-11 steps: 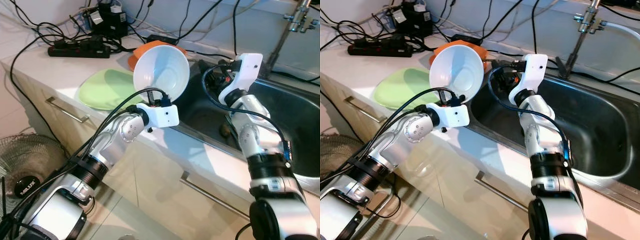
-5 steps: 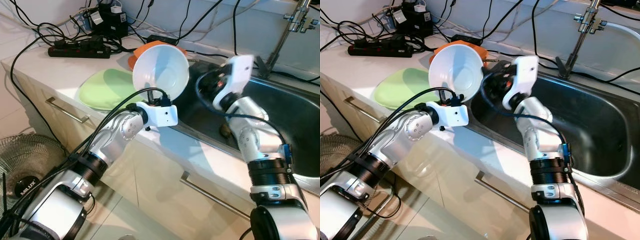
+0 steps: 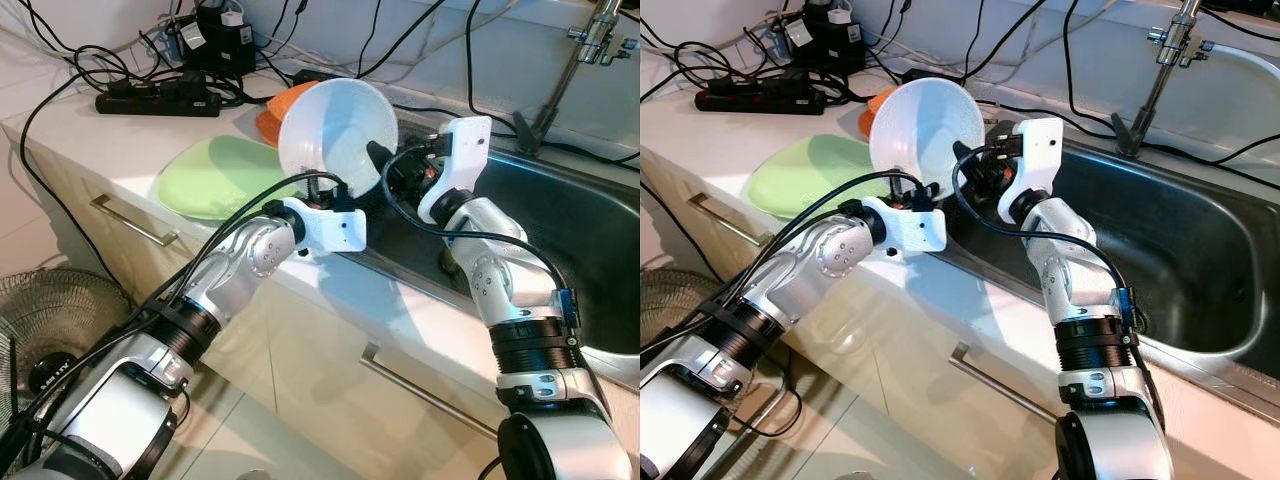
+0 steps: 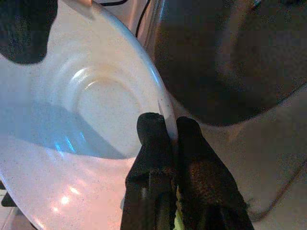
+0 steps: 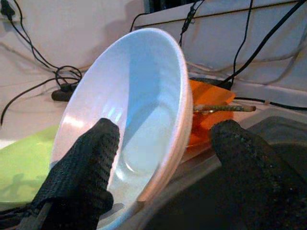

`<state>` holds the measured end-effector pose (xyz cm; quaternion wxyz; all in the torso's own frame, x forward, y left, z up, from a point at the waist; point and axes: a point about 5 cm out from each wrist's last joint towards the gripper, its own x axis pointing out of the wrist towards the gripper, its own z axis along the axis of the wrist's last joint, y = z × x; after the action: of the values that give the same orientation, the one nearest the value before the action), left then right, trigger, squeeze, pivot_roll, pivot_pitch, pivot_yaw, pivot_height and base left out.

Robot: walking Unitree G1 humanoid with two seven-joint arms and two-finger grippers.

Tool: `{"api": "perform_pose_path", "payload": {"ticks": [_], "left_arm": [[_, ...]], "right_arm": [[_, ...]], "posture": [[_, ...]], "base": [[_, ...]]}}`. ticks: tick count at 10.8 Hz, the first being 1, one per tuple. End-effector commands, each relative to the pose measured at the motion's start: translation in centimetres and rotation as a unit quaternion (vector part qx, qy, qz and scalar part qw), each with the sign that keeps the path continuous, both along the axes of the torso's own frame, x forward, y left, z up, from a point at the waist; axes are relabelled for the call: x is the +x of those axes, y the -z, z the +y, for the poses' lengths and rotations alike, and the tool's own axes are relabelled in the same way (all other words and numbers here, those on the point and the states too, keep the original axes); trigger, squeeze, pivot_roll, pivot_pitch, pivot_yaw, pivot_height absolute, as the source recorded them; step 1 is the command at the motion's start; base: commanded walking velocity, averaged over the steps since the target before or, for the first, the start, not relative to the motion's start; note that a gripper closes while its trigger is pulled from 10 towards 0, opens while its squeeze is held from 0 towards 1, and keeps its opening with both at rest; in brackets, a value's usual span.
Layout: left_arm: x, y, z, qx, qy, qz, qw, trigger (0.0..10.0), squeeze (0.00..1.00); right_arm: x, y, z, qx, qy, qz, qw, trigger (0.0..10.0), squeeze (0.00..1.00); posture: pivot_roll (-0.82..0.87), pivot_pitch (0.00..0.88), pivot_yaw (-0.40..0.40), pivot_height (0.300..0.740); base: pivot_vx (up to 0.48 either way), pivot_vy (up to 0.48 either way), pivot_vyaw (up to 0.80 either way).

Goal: Kitchen organization

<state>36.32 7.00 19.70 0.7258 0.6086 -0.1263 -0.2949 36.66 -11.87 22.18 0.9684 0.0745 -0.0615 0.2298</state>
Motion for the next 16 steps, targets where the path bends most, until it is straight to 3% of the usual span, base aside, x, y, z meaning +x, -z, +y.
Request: {"api": "perform_pose_path", "payload": {"ticks": [1, 4, 5, 6, 15, 16], "left_arm": [[-0.2, -1.4, -0.8, 0.003, 0.023, -0.031, 0.999, 10.0, 0.0], [-0.5, -1.5, -0.9, 0.014, 0.032, -0.046, 0.998, 10.0, 0.0], [-0.7, -1.4, -0.9, 0.024, 0.038, -0.053, 0.998, 10.0, 0.0], [-1.0, -1.2, -0.8, 0.033, 0.044, -0.058, 0.997, 10.0, 0.0], [-1.1, -1.0, 0.0, 0.09, 0.036, -0.114, 0.989, 10.0, 0.0], [-1.1, -1.1, 0.0, 0.095, 0.036, -0.117, 0.988, 10.0, 1.0]], "right_arm": [[0.1, 0.0, 0.1, -0.003, -0.001, 0.005, 1.0, 10.0, 0.0], [0.2, 0.4, 0.3, -0.001, 0.003, 0.016, 1.0, 10.0, 0.0], [0.2, 0.5, 0.5, 0.0, 0.002, 0.018, 1.0, 2.2, 0.0], [0.3, 0.6, 0.6, 0.001, 0.003, 0.021, 1.0, 0.0, 0.0], [0.6, 0.8, 0.5, 0.008, 0.016, 0.03, 0.999, 0.0, 0.0], [0.6, 0.9, 0.6, 0.007, 0.015, 0.032, 0.999, 0.0, 0.0]], "posture": [[0.22, 0.016, -0.02, 0.74], [0.23, 0.02, -0.025, 0.74], [0.23, 0.02, -0.025, 0.74], [0.23, 0.019, -0.026, 0.74], [0.23, 0.018, -0.032, 0.74], [0.23, 0.017, -0.033, 0.74]], "base": [[0.0, 0.0, 0.0], [0.0, 0.0, 0.0], [0.0, 0.0, 0.0], [0.0, 0.0, 0.0], [0.0, 0.0, 0.0], [0.0, 0.0, 0.0]]}}
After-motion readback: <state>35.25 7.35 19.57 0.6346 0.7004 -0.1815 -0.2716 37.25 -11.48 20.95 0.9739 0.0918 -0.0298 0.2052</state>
